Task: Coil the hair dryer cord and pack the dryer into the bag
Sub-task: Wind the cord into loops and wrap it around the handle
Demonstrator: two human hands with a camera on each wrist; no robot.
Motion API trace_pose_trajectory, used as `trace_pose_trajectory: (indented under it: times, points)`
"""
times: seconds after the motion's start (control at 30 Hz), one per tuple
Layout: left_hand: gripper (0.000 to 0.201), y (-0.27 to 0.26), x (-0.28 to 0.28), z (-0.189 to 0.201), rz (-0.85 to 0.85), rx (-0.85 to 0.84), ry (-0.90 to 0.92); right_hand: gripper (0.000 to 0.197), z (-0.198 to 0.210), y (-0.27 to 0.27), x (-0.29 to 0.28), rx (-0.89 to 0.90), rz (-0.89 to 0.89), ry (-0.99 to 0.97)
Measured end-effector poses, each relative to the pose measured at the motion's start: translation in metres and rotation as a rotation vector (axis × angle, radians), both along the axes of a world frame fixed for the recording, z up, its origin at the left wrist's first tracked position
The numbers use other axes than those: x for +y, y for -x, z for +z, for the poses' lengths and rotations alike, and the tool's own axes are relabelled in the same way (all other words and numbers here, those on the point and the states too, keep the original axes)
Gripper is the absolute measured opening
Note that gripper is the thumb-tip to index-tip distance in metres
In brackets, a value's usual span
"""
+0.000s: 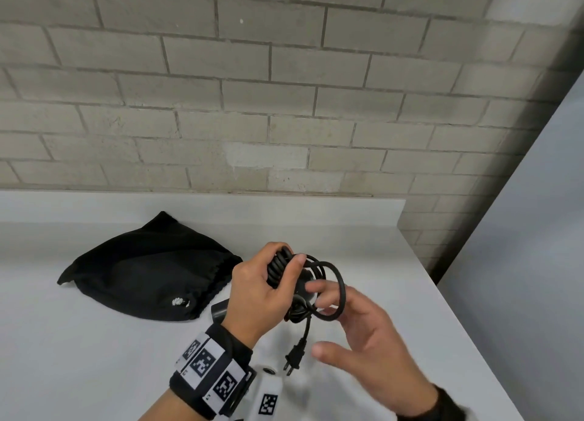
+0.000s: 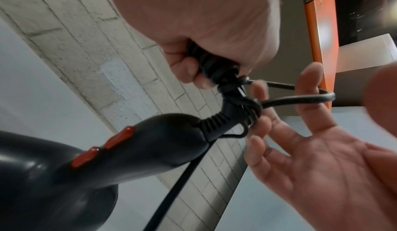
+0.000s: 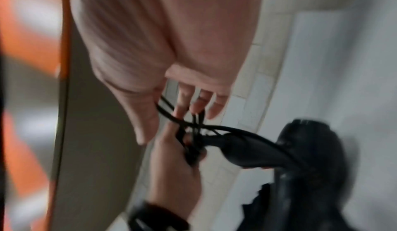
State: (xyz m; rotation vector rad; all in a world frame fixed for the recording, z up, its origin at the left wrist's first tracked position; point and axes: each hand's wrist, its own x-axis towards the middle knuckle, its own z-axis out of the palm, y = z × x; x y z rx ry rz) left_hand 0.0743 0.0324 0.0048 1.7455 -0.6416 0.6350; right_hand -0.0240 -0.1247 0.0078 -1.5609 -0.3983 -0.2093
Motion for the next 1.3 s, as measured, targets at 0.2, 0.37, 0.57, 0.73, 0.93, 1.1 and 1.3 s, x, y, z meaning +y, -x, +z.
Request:
trace_pose_trajectory:
  times: [0.2, 0.37, 0.57, 0.73, 0.93, 1.1, 1.3]
  points:
    - [0.029, 0.002, -0.004, -0.008, -0.020, 0.005, -0.021, 0.018, -0.027, -0.007, 0.012, -0.327, -0.478, 0.434]
    - [0.029, 0.000, 0.000, -0.008, -0.033, 0.002, -0.007, 0.007, -0.005, -0.004, 0.013, -0.110, -0.549, 0.139]
    - [0.028, 0.004, 0.002, -0.011, -0.054, -0.014, -0.034, 0.015, 0.039, 0.000, 0.010, 0.199, -0.262, -0.712]
    - [0.027, 0.004, 0.004, -0.011, -0.055, 0.007, 0.003, 0.040, 0.042, 0.001, -0.015, 0.447, -0.030, -1.105]
    - [0.025, 0.007, 0.004, -0.011, -0.091, 0.014, -0.011, 0.051, 0.034, 0.007, -0.032, 0.523, 0.105, -1.063]
    - [0.027, 0.005, 0.003, -0.010, -0.077, 0.026, 0.019, 0.026, 0.019, 0.005, -0.028, 0.448, -0.171, -0.804]
    - [0.027, 0.006, 0.006, -0.010, -0.098, 0.045, -0.004, 0.043, 0.010, 0.008, -0.028, 0.391, -0.112, -0.730]
